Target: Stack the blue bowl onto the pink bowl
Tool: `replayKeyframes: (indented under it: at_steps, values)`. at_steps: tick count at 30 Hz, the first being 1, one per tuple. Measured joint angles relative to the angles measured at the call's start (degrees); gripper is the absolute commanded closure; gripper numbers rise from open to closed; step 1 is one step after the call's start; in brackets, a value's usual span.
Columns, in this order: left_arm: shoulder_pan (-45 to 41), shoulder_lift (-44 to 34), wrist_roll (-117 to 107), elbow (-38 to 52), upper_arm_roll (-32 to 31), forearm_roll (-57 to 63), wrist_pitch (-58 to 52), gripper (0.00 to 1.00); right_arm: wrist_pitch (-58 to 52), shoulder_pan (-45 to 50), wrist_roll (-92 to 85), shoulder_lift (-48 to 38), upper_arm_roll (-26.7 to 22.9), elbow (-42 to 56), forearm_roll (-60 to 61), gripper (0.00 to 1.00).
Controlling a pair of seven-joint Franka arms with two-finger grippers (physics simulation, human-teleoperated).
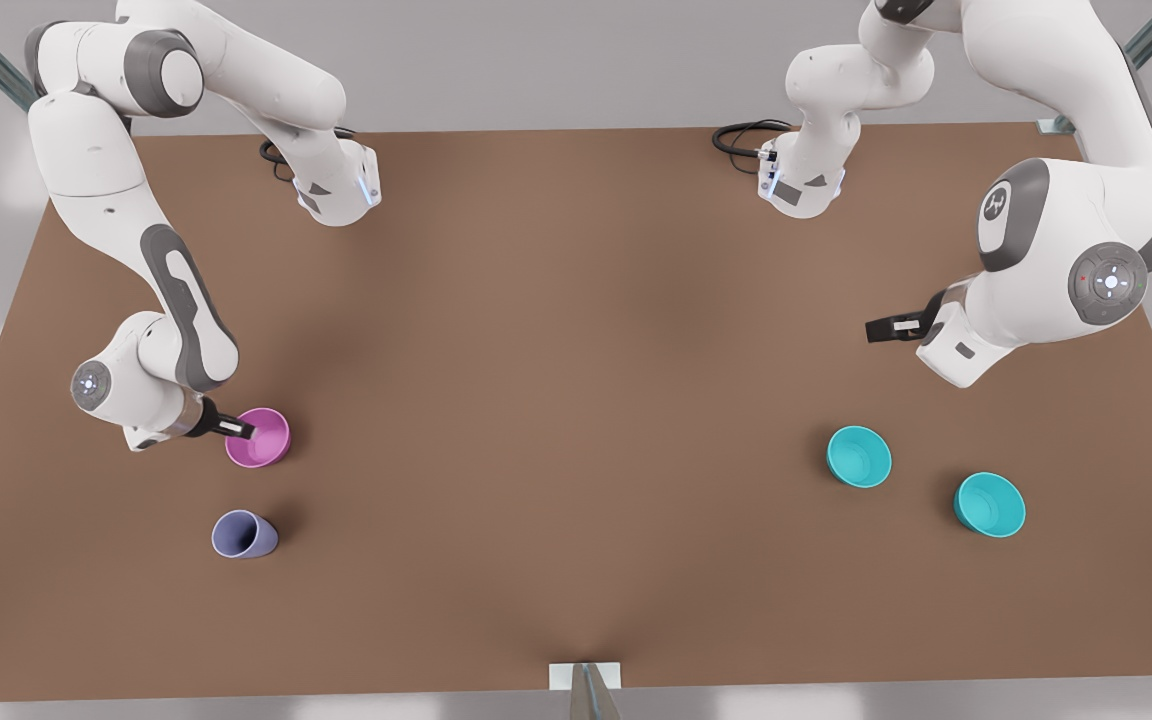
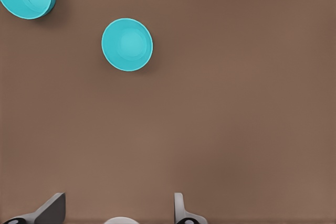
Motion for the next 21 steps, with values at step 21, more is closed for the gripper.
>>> replayKeyframes:
  at_steps: [21]
  values:
    - [0.0,0.5,0.0,-0.1,0.0,0.1,0.4,0.0,-7.2,25.2,8.2,14.9,15.3,39.2,3.8,0.79]
